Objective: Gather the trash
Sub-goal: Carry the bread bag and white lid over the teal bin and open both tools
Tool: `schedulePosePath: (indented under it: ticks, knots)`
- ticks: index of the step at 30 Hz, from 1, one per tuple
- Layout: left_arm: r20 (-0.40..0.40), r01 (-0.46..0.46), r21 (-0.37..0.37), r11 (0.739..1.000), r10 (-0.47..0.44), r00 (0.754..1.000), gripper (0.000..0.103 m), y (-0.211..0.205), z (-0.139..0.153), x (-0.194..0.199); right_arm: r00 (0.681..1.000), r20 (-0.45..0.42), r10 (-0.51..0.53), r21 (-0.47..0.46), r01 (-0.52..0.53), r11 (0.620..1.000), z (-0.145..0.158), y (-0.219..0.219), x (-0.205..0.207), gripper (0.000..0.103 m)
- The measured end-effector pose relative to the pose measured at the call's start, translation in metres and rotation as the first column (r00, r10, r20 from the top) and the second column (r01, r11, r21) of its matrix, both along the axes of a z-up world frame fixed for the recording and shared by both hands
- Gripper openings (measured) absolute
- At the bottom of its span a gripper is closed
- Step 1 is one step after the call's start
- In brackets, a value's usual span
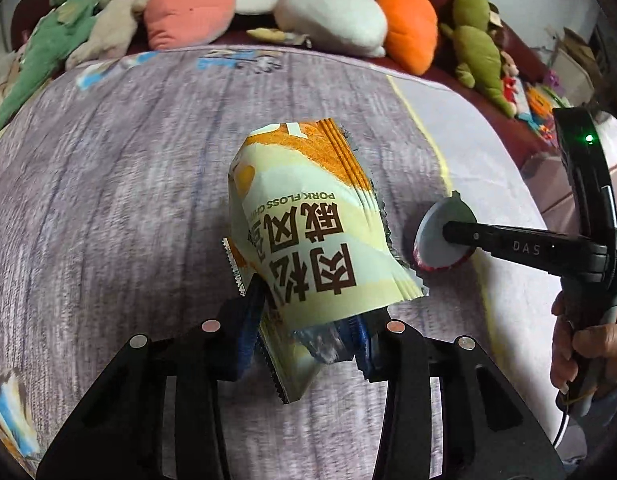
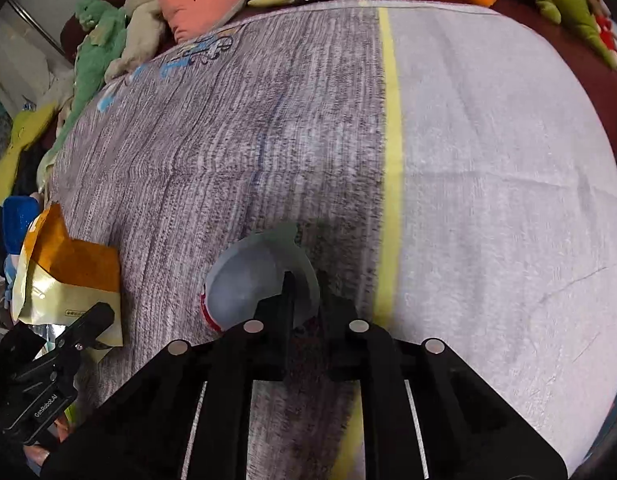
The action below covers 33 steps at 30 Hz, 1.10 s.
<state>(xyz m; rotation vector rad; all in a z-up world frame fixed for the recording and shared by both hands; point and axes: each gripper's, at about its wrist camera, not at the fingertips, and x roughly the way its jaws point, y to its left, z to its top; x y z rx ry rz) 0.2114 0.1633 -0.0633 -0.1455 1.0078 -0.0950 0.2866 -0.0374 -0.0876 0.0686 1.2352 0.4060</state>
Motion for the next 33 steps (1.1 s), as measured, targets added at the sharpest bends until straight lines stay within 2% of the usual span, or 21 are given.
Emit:
schedulePosePath:
  ticks: [8,17,25,33]
  knots:
    - [0.014,0.069,-0.003,0.998,-0.069,0.998,0.04,-0.045,0.01,-0.005,0.998,0.036,-0.043,0.016,0.043,0.999,0.02,-0.045,-0.025,0.005]
    - [0.02,0.207,-0.016,0.978,-0.207,0.978,0.04,-0.13,0.02,-0.016,0.986,0.062,-0.156,0.032,0.154,0.988,0.042,-0.137,-0.066,0.005]
    - [0.013,0.352,-0.03,0.936,-0.352,0.936,0.04,-0.227,0.024,-0.022,0.953,0.105,-0.286,0.057,0.281,0.958,0.06,-0.237,-0.105,0.005]
    - [0.002,0.495,-0.022,0.868,-0.495,0.869,0.04,-0.325,0.028,-0.037,0.889,0.138,-0.437,0.097,0.427,0.899,0.072,-0.346,-0.145,0.006]
